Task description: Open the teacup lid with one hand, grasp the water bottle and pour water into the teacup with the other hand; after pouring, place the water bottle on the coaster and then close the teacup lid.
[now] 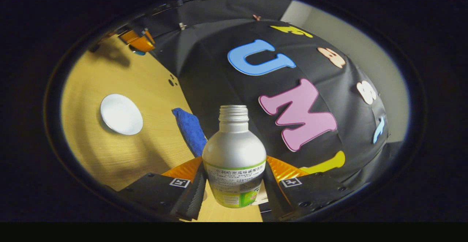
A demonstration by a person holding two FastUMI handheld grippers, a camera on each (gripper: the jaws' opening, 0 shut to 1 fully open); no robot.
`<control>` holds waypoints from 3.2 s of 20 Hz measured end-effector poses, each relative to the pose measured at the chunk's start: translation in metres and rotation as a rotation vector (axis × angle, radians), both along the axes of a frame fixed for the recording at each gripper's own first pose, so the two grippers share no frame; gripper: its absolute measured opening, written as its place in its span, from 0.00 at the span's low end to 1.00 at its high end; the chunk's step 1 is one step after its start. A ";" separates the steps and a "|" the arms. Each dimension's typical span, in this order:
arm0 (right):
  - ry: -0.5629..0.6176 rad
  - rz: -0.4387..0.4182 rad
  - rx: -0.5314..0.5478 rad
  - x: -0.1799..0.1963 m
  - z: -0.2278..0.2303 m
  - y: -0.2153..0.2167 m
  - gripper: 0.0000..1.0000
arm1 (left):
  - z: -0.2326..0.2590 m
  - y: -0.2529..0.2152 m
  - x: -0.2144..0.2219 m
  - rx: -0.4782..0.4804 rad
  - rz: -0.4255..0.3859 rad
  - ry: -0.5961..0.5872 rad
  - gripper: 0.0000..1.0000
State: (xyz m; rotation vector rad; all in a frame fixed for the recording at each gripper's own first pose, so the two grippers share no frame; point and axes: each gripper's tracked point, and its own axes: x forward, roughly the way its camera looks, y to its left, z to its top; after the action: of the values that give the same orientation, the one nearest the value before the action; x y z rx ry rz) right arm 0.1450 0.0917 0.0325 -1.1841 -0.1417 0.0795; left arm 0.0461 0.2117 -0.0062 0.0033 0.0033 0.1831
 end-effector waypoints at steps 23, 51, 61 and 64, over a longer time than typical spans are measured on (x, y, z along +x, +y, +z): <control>0.018 0.139 -0.456 0.020 -0.043 0.030 0.74 | 0.001 -0.001 0.001 -0.001 -0.004 0.000 0.29; -0.039 0.203 -0.700 0.027 -0.046 0.043 0.74 | 0.001 -0.002 0.001 0.001 -0.015 0.000 0.29; -0.101 0.234 -0.782 0.026 -0.038 0.048 0.74 | 0.001 -0.002 0.001 0.001 -0.015 0.000 0.29; -0.135 0.239 -0.809 0.026 -0.032 0.048 0.74 | 0.001 -0.001 0.001 0.001 -0.016 0.000 0.29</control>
State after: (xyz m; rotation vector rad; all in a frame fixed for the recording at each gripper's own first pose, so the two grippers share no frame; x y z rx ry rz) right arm 0.1712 0.1400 0.0000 -1.9773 -0.3937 0.2860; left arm 0.0472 0.2102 -0.0057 0.0039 0.0031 0.1676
